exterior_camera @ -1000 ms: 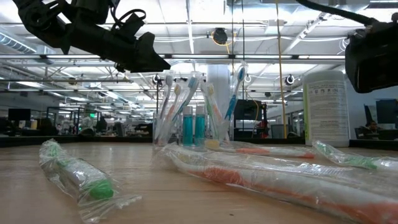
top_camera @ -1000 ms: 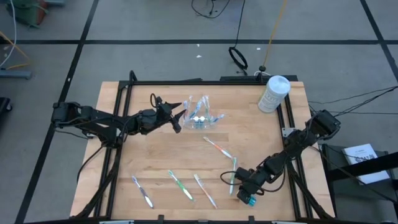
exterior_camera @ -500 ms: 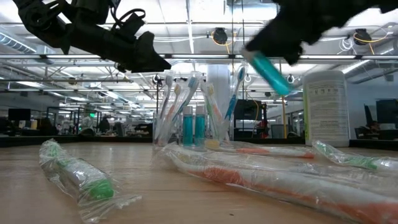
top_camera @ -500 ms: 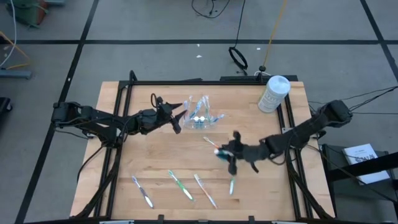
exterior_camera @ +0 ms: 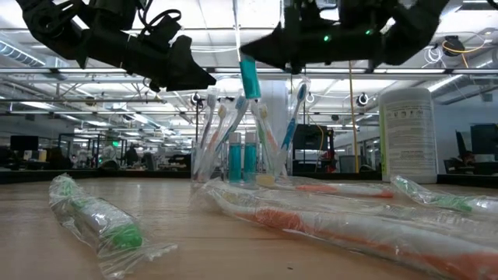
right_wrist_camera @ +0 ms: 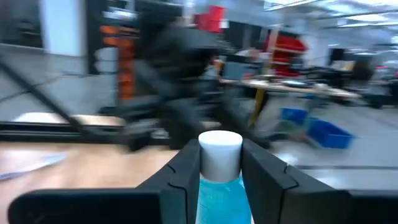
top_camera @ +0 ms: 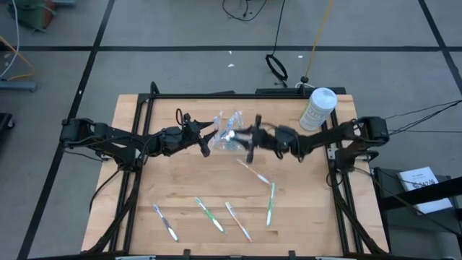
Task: Pick & Place Toothbrushes
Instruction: Put the mouthwash into the transparent organizer
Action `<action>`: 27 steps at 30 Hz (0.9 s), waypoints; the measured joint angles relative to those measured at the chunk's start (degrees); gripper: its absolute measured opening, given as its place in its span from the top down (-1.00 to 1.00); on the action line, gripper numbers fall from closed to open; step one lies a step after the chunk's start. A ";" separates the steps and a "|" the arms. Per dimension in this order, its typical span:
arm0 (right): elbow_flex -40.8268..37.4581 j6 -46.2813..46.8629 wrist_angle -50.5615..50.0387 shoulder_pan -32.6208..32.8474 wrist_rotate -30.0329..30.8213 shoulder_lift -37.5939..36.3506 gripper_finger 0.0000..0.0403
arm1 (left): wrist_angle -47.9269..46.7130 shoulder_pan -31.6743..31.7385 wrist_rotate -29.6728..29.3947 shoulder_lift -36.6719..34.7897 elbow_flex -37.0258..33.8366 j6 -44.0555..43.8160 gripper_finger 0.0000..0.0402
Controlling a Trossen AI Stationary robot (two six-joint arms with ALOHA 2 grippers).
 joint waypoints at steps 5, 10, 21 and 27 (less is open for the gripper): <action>2.37 -0.26 -9.34 -6.09 -0.34 0.43 0.57 | 0.02 0.00 -0.03 0.00 0.00 -0.14 0.07; 4.18 1.64 -10.00 -8.91 -0.36 3.93 0.57 | 0.02 0.00 -0.12 0.00 -0.01 -0.45 0.07; 5.92 5.39 -6.34 -9.30 -0.06 11.49 0.54 | 0.02 0.00 -0.15 0.00 -0.01 -1.16 0.07; 5.90 7.34 -8.60 -9.30 -0.06 11.48 0.41 | 0.02 0.00 -0.15 0.00 -0.02 -1.20 0.07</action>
